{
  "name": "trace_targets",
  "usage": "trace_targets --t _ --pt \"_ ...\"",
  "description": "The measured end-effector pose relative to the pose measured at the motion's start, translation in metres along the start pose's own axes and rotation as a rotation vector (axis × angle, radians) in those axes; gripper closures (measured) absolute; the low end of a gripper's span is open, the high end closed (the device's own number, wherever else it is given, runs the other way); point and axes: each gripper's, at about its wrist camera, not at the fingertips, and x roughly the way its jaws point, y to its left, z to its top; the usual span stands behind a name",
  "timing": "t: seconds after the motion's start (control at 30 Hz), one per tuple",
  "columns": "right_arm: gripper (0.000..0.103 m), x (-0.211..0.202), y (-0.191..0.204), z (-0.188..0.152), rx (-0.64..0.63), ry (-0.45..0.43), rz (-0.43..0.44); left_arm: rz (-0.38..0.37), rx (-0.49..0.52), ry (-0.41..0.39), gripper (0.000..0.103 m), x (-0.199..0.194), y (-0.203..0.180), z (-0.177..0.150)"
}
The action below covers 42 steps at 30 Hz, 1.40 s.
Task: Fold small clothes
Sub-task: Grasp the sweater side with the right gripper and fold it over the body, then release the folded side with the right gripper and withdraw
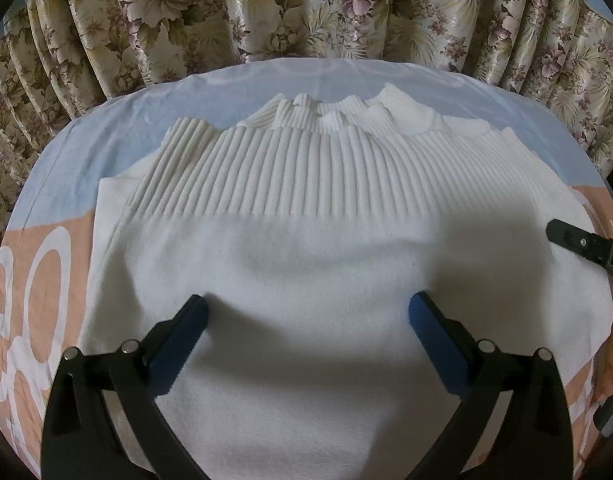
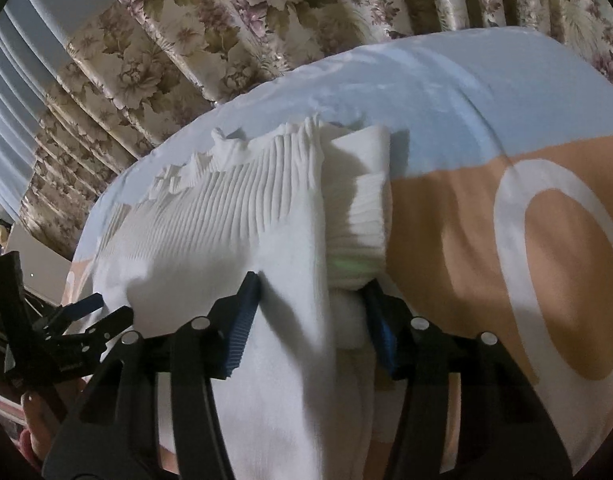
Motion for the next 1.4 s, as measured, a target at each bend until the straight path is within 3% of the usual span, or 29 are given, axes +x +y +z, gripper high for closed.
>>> trace_targets --t 0.13,0.23,0.53,0.8,1.1,1.4 --pt "0.071 0.0 0.001 0.001 -0.002 0.001 0.022 0.001 0.001 0.001 0.002 0.001 -0.001 0.001" --pt "0.076 -0.003 0.014 -0.001 -0.082 -0.019 -0.029 0.003 0.001 0.0 0.002 0.001 0.0 0.001" --pt "0.077 -0.008 0.049 -0.002 -0.222 -0.039 -0.187 0.006 0.005 0.003 0.002 0.001 -0.001 0.001" --pt "0.078 -0.011 0.066 0.004 -0.198 -0.041 -0.182 -0.021 0.051 -0.006 0.002 -0.003 0.008 0.003" --pt "0.079 -0.019 0.146 0.015 -0.253 -0.089 -0.078 0.048 0.028 -0.059 0.002 -0.042 0.098 0.013" --pt "0.079 0.034 0.278 -0.005 -0.417 -0.022 -0.04 0.111 -0.105 -0.056 0.002 -0.06 0.188 -0.004"
